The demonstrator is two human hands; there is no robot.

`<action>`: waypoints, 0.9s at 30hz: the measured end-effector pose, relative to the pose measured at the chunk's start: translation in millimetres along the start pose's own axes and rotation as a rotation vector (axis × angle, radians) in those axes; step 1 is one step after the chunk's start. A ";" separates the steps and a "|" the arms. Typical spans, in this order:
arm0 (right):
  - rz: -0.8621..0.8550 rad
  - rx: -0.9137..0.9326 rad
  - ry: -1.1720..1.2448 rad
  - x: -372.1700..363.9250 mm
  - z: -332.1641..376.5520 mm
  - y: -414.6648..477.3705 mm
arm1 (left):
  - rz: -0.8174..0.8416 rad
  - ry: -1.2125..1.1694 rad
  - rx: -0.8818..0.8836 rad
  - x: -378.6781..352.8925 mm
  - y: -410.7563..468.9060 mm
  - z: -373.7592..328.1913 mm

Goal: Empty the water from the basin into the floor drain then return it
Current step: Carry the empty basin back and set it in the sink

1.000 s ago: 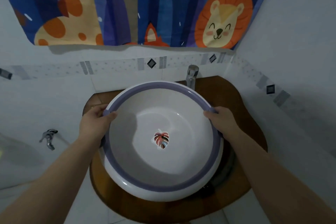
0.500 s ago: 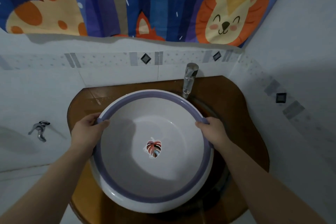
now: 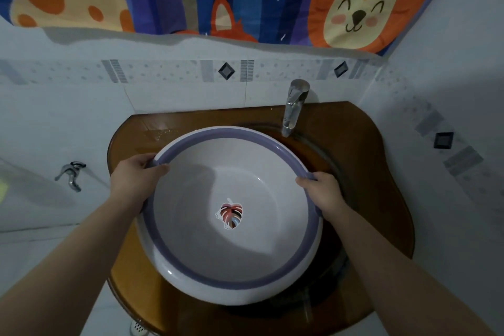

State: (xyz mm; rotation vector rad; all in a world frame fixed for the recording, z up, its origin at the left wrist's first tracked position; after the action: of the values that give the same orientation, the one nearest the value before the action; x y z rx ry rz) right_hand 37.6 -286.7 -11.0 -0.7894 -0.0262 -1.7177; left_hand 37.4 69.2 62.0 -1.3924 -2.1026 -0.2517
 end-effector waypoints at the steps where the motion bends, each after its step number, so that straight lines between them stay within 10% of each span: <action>1: 0.002 -0.011 -0.002 -1.2 -2.3 2.6 | 0.008 0.020 -0.002 -1.9 2.9 -2.3; 12: 0.120 -0.246 -0.195 -17.4 -35.8 29.4 | 0.099 0.145 -0.099 -42.3 25.8 -18.7; 27: 0.101 -0.124 -0.588 15.9 -34.1 56.4 | 0.207 0.668 -0.168 -104.4 17.8 19.1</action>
State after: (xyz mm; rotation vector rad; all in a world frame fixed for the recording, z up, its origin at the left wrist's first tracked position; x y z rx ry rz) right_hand 68.8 -332.1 -50.6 -1.3430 -0.2779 -1.3515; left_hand 74.4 5.0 -16.0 -1.3624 -1.4050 -0.7117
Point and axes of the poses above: each hand's wrist, its own y-axis towards the middle knuckle, its own x-axis out of the back of the hand, z = x × y, the point moved 5 cm from there along y, towards the middle knuckle, and after that the axes turned 3 degrees about -y, right-handed, at the moved point
